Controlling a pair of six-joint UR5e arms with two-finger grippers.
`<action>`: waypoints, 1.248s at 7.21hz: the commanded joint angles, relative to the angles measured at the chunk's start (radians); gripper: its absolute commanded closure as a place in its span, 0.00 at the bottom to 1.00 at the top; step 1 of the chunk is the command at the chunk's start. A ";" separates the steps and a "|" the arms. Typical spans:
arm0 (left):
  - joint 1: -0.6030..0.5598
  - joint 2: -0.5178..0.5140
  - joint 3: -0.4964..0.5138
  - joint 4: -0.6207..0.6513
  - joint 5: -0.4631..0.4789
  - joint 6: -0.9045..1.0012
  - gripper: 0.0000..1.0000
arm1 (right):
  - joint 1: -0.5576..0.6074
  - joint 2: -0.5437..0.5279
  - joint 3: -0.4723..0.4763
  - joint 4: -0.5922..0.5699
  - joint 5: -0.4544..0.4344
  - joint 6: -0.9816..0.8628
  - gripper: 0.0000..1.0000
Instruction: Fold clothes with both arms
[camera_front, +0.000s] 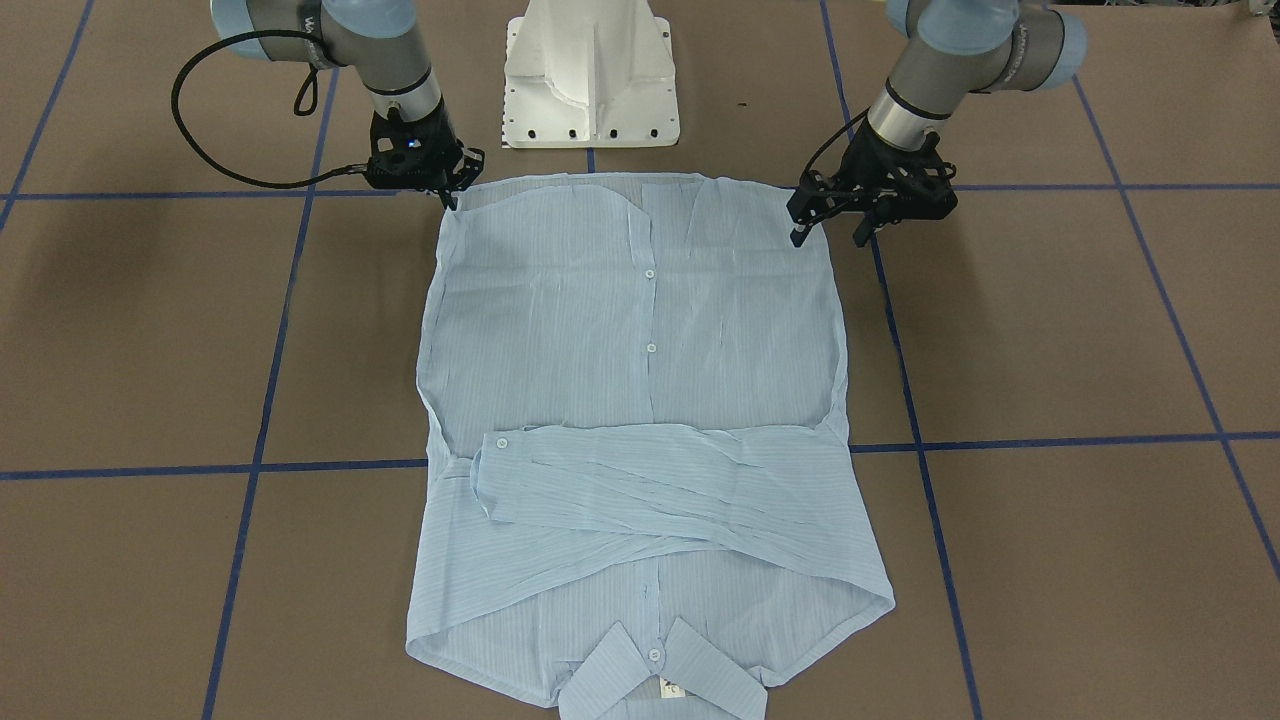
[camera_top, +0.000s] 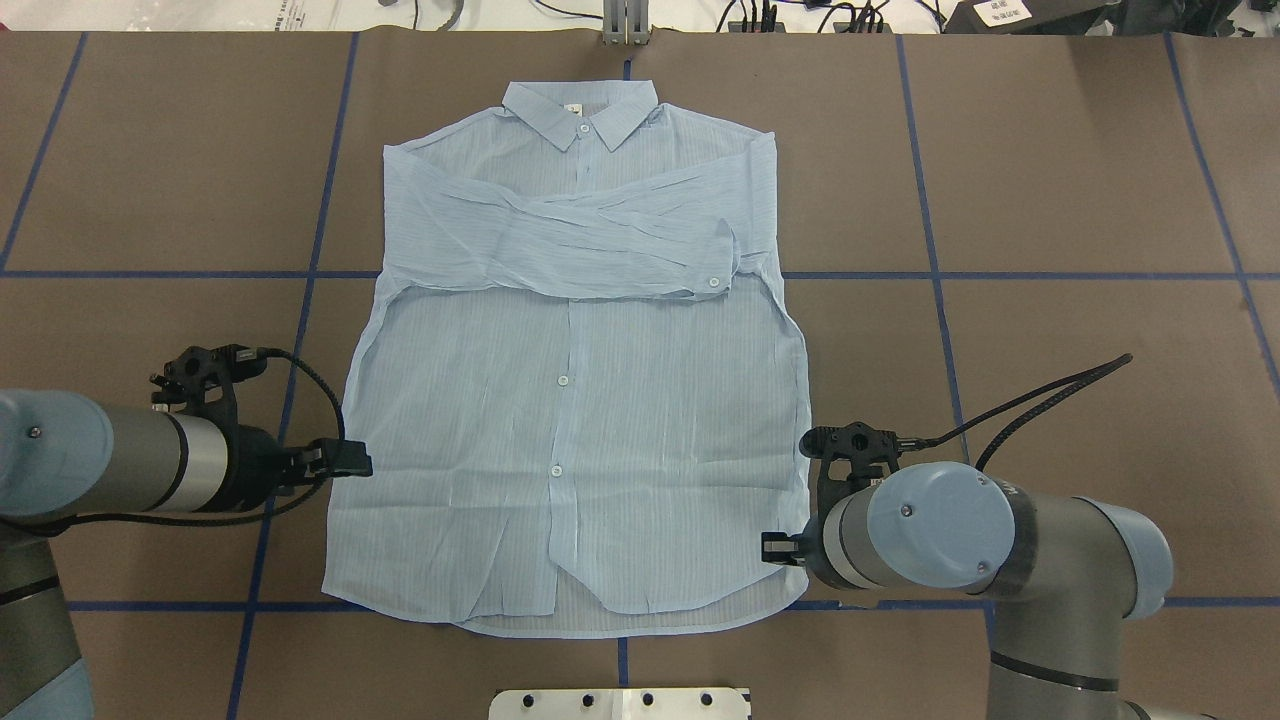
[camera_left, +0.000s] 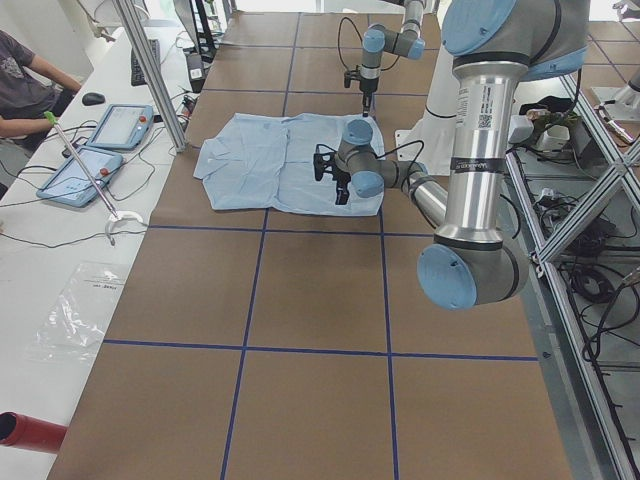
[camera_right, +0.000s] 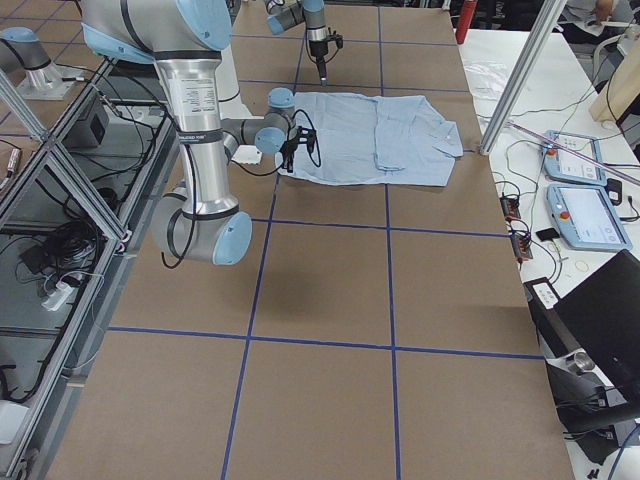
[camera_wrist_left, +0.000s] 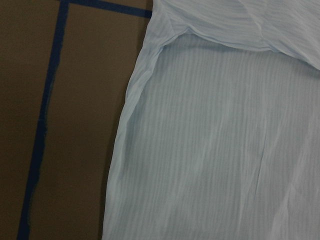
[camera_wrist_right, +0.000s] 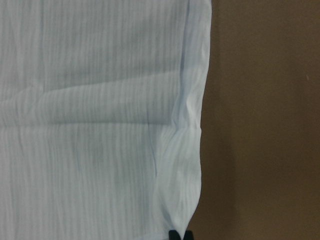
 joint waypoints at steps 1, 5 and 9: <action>0.124 0.026 -0.001 0.001 0.054 -0.125 0.01 | 0.011 0.000 0.009 0.000 0.005 -0.001 1.00; 0.192 0.004 -0.008 0.118 0.087 -0.181 0.11 | 0.017 -0.001 0.009 0.000 0.006 -0.001 1.00; 0.192 0.001 -0.001 0.126 0.085 -0.181 0.21 | 0.023 -0.001 0.007 0.000 0.008 -0.004 1.00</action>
